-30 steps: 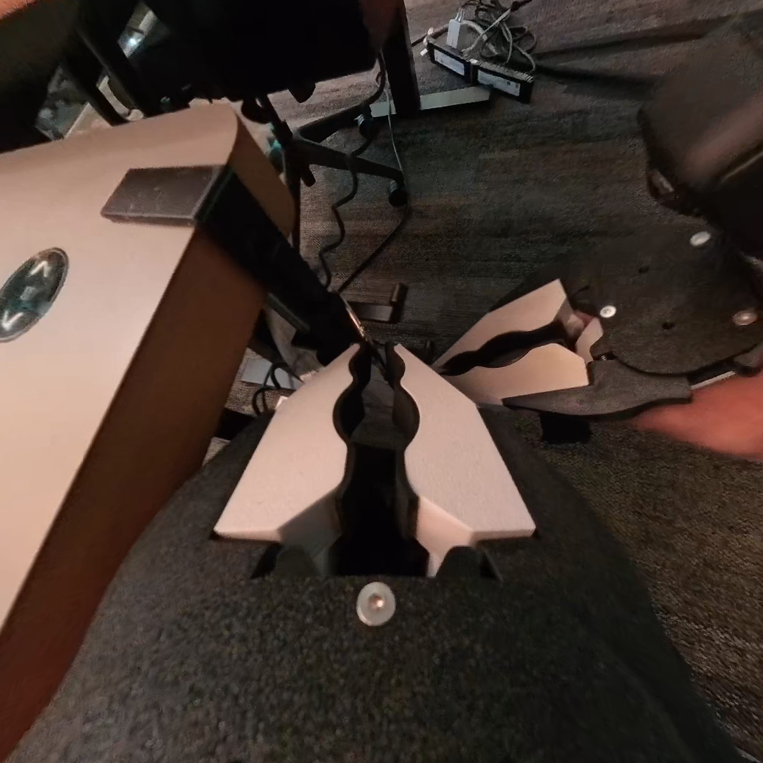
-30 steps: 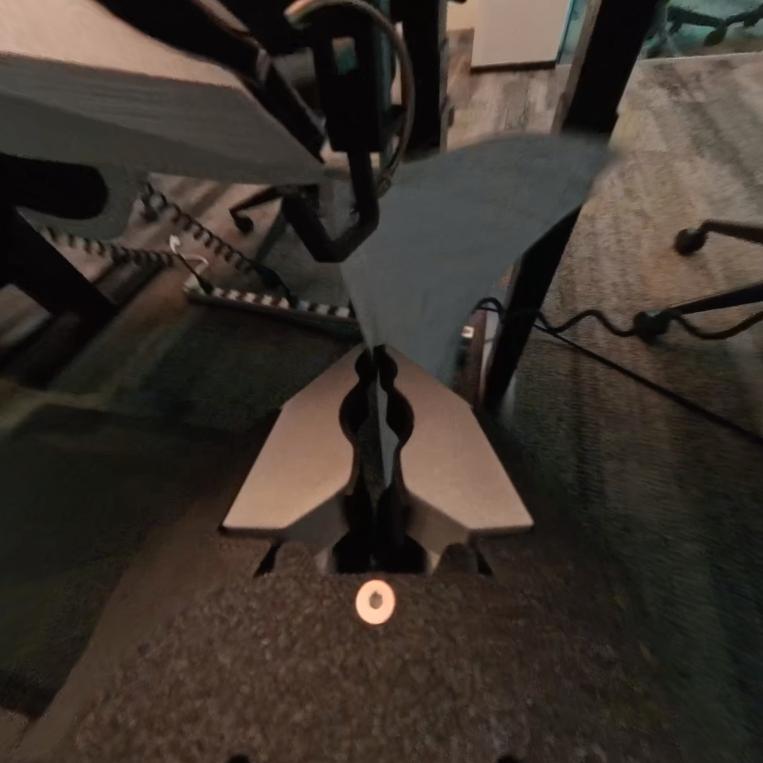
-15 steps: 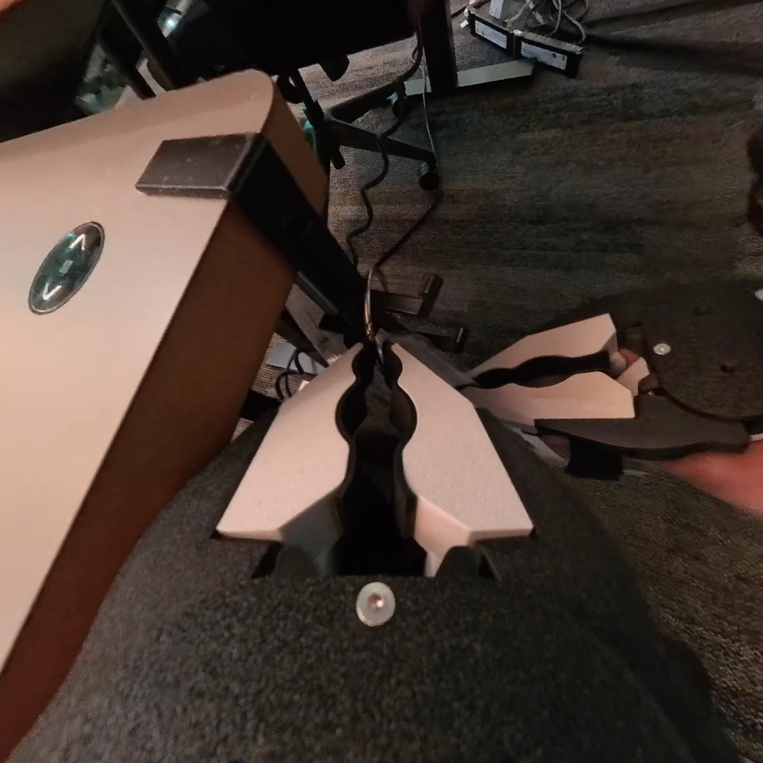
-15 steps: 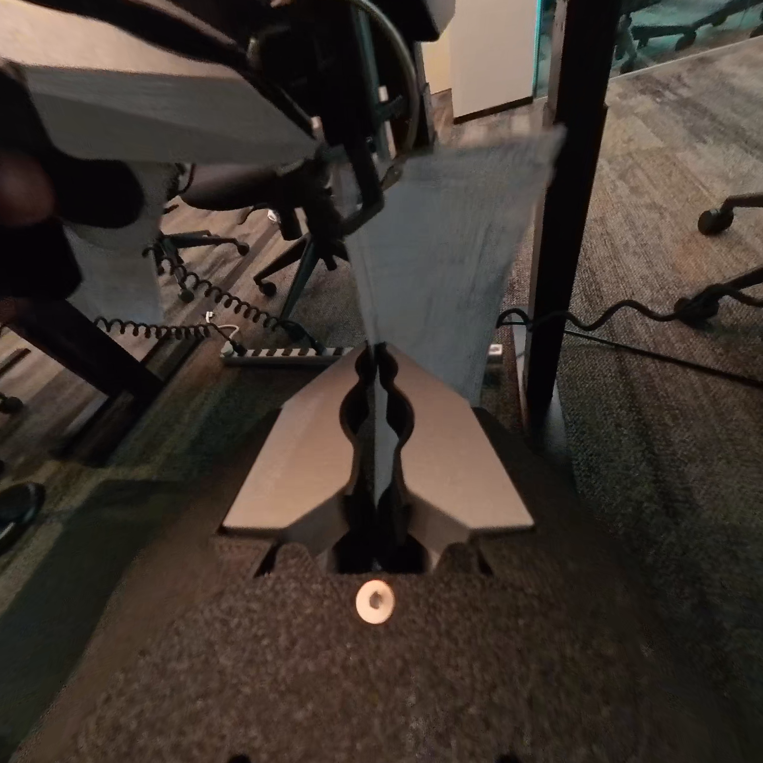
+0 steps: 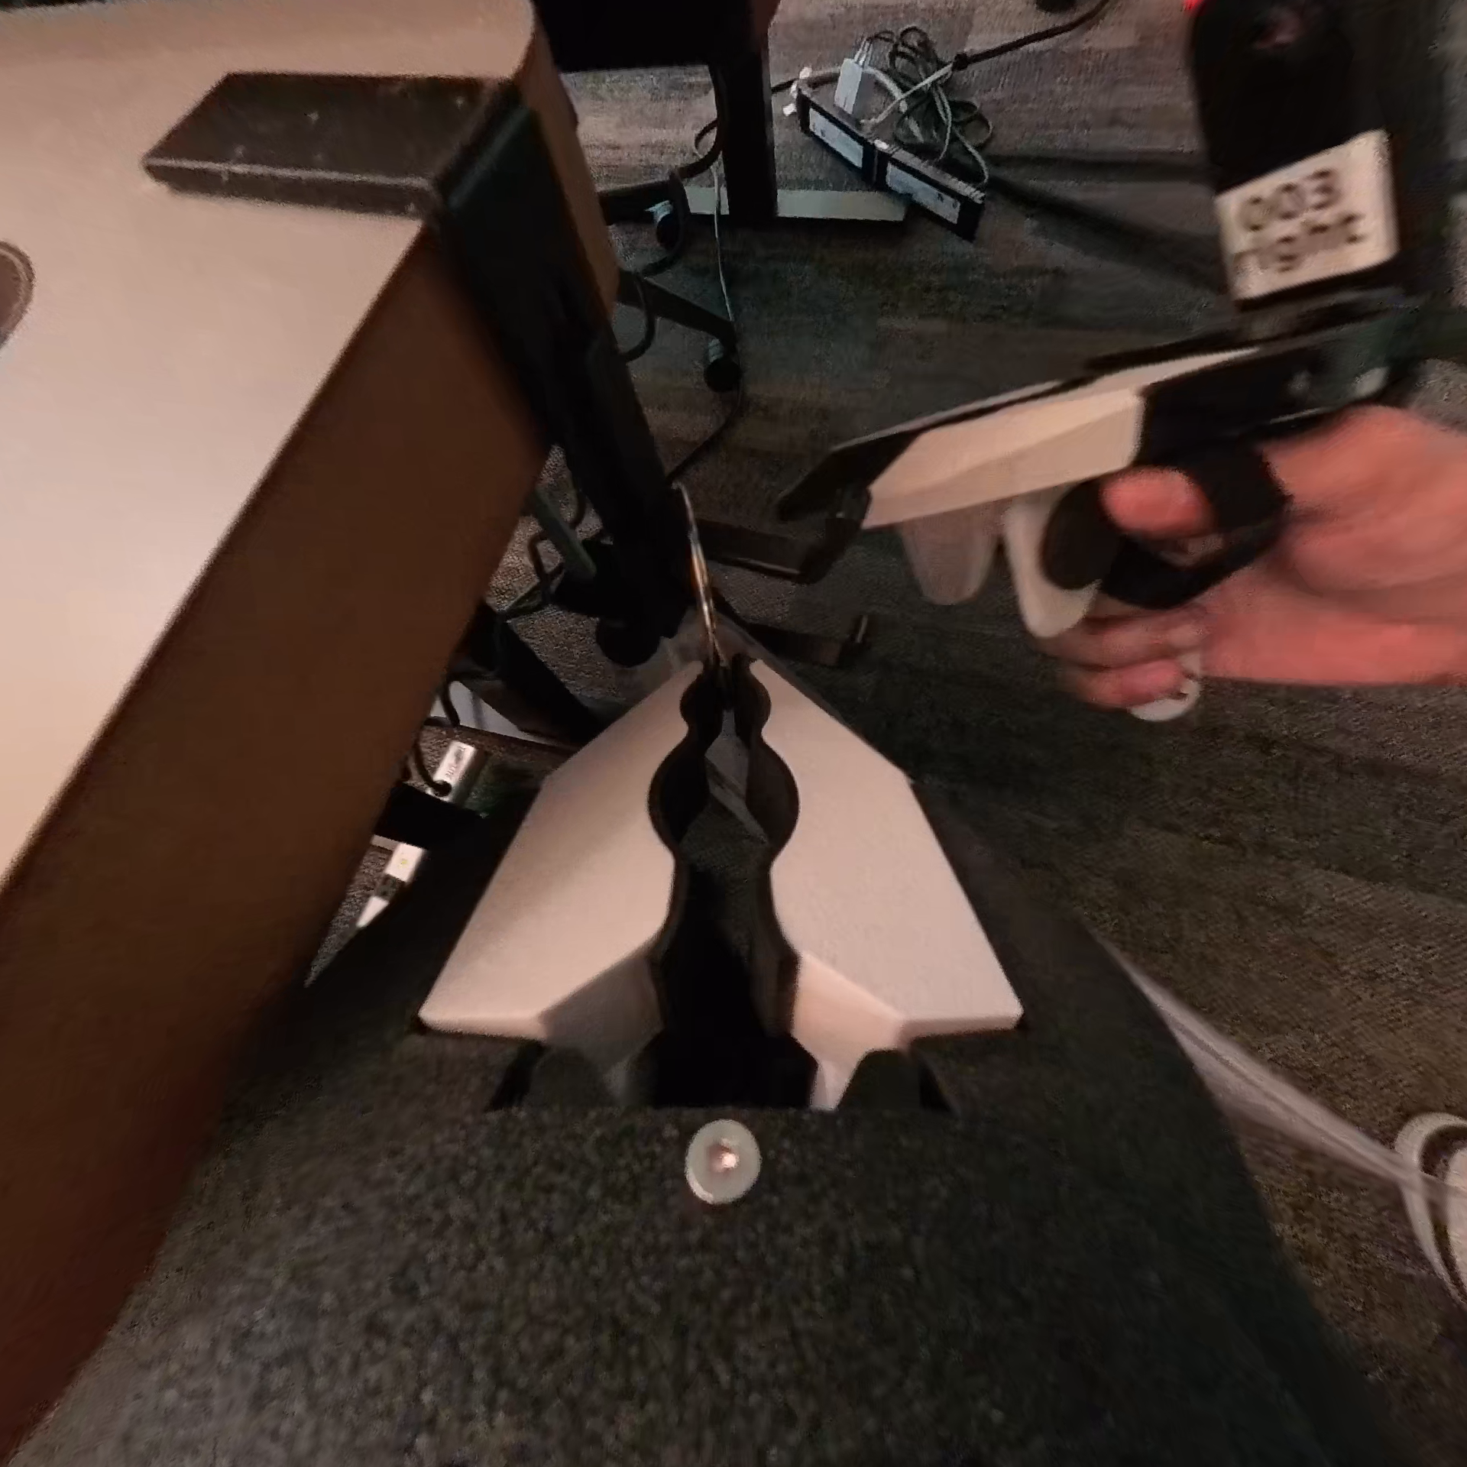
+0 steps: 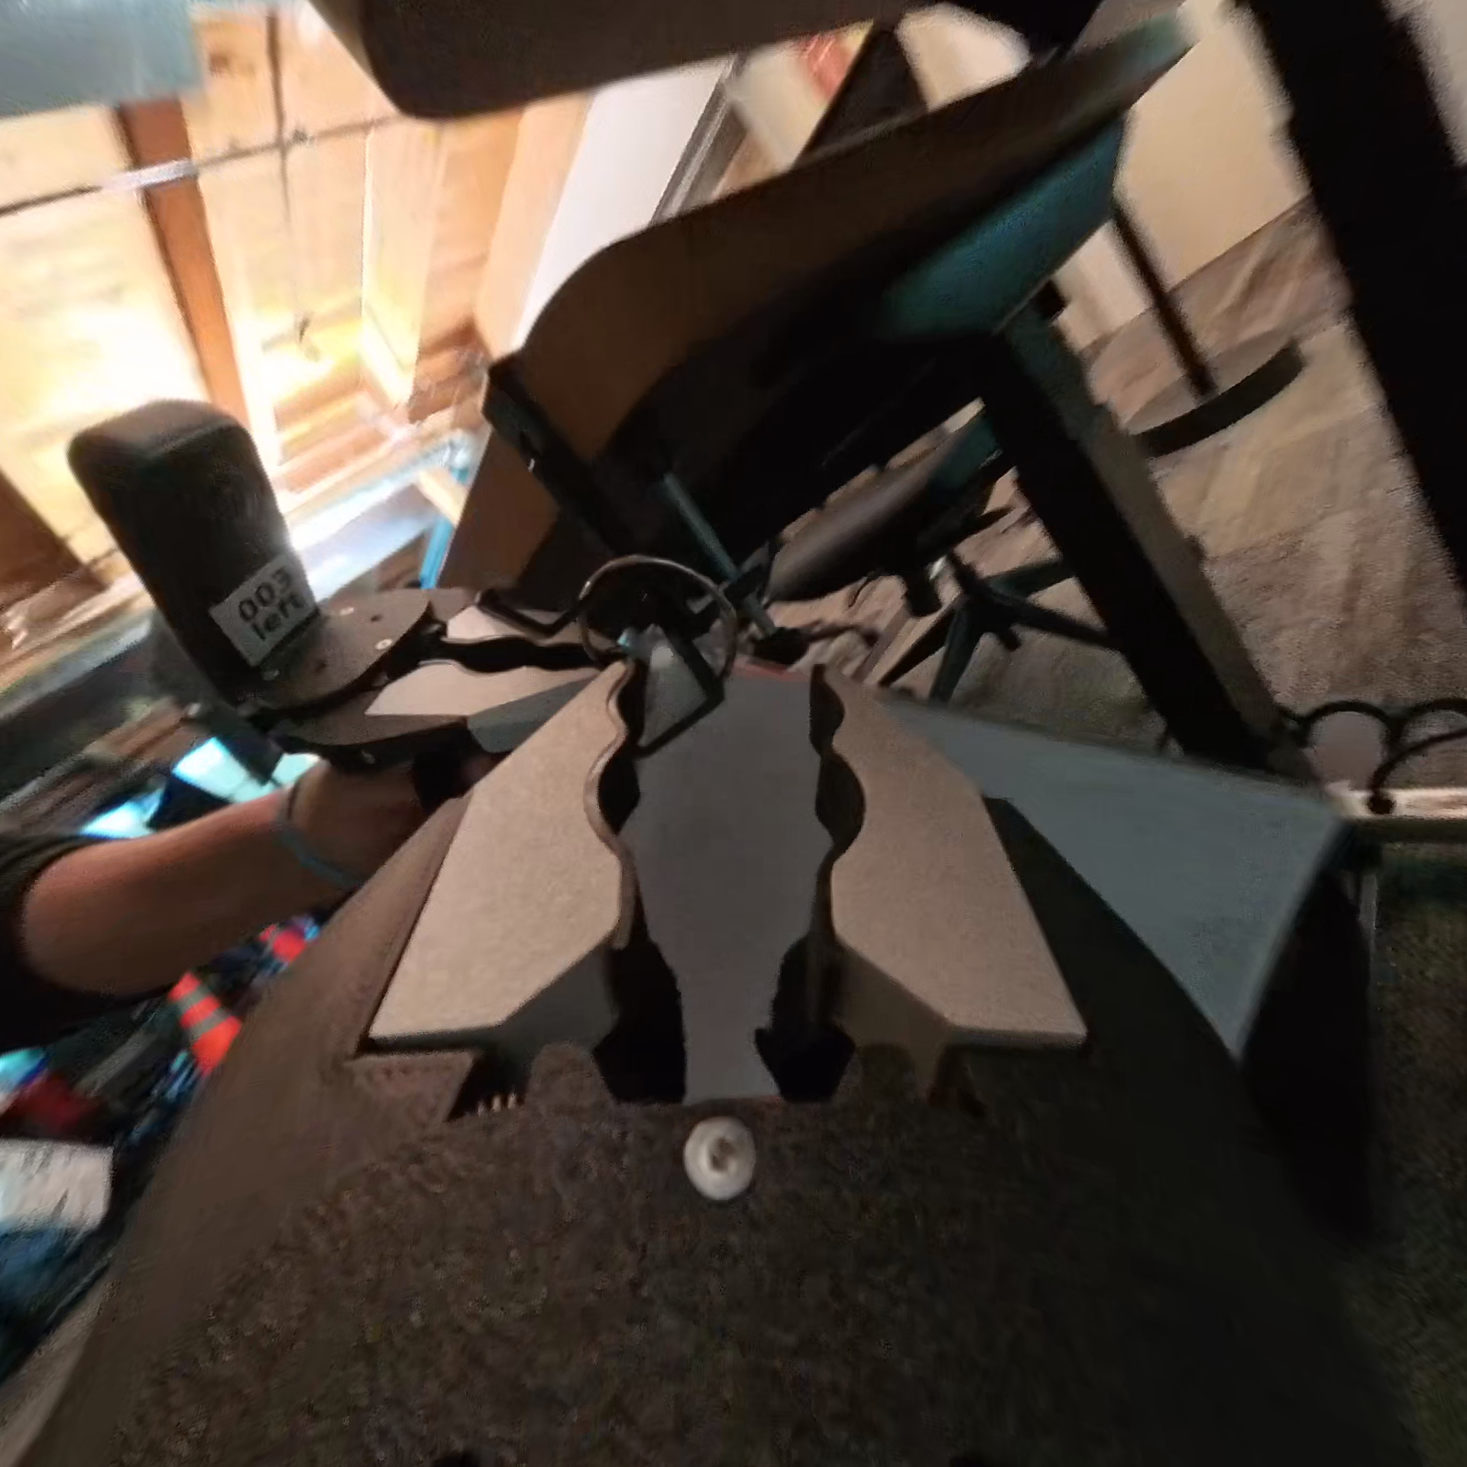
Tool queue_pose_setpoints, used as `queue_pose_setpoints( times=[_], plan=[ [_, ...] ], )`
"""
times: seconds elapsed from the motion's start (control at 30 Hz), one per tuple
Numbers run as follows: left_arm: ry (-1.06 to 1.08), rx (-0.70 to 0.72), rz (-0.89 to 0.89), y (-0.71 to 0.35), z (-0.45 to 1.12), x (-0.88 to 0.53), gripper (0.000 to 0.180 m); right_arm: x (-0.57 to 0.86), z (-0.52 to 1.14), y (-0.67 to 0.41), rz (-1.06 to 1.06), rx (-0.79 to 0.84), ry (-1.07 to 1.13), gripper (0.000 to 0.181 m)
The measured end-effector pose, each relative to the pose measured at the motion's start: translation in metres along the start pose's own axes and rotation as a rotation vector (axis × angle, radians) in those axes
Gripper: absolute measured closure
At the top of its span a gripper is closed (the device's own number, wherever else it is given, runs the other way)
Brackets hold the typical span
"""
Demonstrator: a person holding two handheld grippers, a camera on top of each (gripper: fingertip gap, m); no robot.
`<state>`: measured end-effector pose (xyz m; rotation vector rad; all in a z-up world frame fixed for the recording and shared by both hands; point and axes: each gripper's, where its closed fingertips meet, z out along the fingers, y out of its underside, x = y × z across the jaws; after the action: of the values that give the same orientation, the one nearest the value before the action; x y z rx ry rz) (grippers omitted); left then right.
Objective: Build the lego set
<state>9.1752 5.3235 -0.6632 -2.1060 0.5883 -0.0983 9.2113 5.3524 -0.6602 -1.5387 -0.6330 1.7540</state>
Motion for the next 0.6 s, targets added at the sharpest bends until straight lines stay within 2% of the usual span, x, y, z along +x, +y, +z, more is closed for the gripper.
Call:
queue_pose_setpoints(
  times=[0.2, 0.27, 0.43, 0.6],
  plan=[
    [0.050, 0.059, -0.091, -0.001, 0.002, -0.001, 0.179, 0.001, 0.041, -0.004, 0.130, -0.068, -0.233, 0.154],
    [0.055, 0.068, -0.090, 0.000, 0.003, -0.001, 0.179, -0.006, 0.041, -0.004, 0.164, -0.065, -0.337, 0.169],
    [0.011, 0.055, -0.037, 0.001, 0.004, -0.005, 0.179, -0.007, 0.038, -0.002, 0.056, -0.080, -0.314, 0.176],
    [-0.162, 0.049, 0.081, -0.004, -0.003, -0.017, 0.175, -0.009, 0.027, 0.001, -0.007, -0.074, -0.266, 0.176]
  ],
)
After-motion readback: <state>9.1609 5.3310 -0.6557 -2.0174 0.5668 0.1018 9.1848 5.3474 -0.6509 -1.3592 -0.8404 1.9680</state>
